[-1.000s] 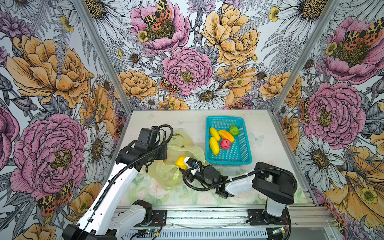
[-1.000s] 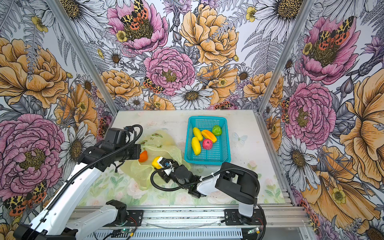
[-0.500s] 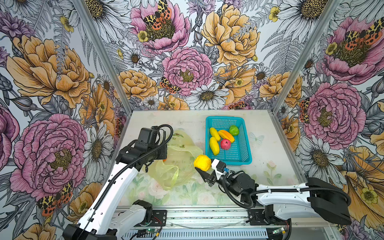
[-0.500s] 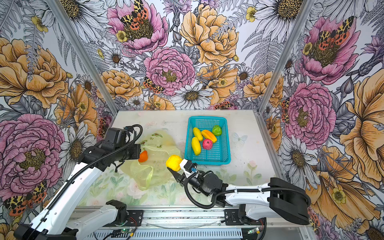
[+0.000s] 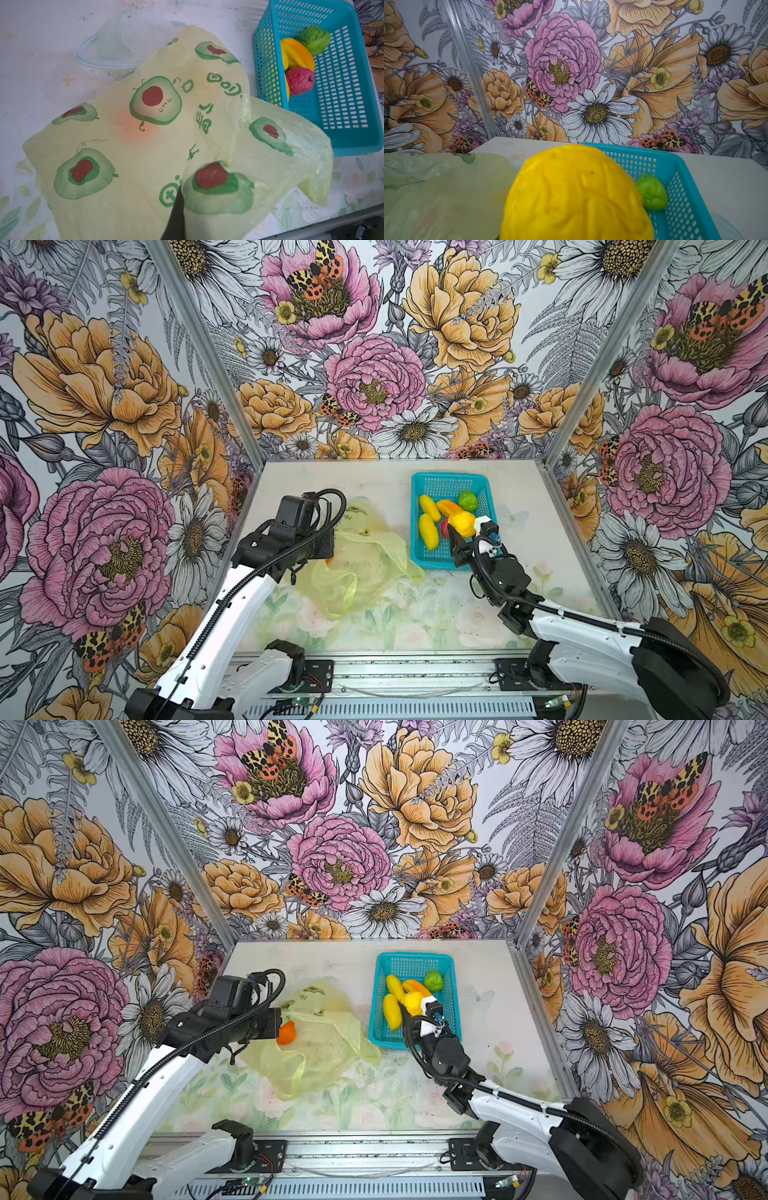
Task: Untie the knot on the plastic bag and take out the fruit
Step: 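Lift the yellow ridged fruit out of the bag toward the basket, then open the right gripper to drop the yellow fruit in the basket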
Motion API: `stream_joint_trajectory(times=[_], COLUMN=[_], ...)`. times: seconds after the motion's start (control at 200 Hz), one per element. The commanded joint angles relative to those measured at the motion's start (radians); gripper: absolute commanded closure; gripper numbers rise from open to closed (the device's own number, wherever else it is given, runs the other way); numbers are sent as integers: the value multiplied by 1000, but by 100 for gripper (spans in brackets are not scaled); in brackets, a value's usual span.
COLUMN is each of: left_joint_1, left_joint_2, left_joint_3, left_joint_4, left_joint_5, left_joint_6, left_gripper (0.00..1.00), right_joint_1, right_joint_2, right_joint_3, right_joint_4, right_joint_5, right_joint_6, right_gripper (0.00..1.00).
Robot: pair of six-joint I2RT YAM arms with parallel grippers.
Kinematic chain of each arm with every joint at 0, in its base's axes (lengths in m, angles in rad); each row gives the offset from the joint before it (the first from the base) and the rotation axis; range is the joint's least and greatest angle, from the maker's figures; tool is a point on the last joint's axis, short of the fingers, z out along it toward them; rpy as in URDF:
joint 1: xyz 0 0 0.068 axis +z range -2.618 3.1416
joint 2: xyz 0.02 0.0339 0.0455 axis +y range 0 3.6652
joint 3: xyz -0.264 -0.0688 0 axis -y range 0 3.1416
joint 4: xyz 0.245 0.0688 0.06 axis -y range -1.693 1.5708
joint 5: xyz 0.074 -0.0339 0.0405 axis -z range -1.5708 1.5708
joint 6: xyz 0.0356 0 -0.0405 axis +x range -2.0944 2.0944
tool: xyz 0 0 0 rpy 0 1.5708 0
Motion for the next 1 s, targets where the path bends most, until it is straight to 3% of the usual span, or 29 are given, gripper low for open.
stream_joint_trajectory(times=[0.0, 0.29, 0.465, 0.635, 0.806, 0.876, 0.956, 0.996], left_joint_1=[3, 4, 8, 7, 9, 9, 9, 9], left_joint_2=[-5, 0, 0, 3, 4, 7, -3, -7], left_joint_3=[-1, -1, -1, -1, -1, -1, 0, -1], left_joint_4=[7, 7, 7, 7, 7, 7, 7, 7], left_joint_5=[16, 18, 14, 18, 15, 20, 16, 13], left_joint_6=[12, 12, 10, 12, 10, 12, 11, 10], left_gripper=[100, 100, 100, 100, 100, 100, 100, 100], right_joint_1=[-49, -199, -307, -331, -339, -340, -340, -340], right_joint_2=[96, 350, 425, 466, 493, 504, 504, 496], right_joint_3=[64, 191, 207, 219, 249, 251, 252, 250], right_joint_4=[-68, -181, -207, -207, -215, -211, -213, -220], right_joint_5=[-3, -6, -72, -91, -146, -149, -151, -150], right_joint_6=[109, 284, 388, 399, 394, 398, 398, 398], right_gripper=[99, 98, 100, 99, 88, 75, 52, 45])
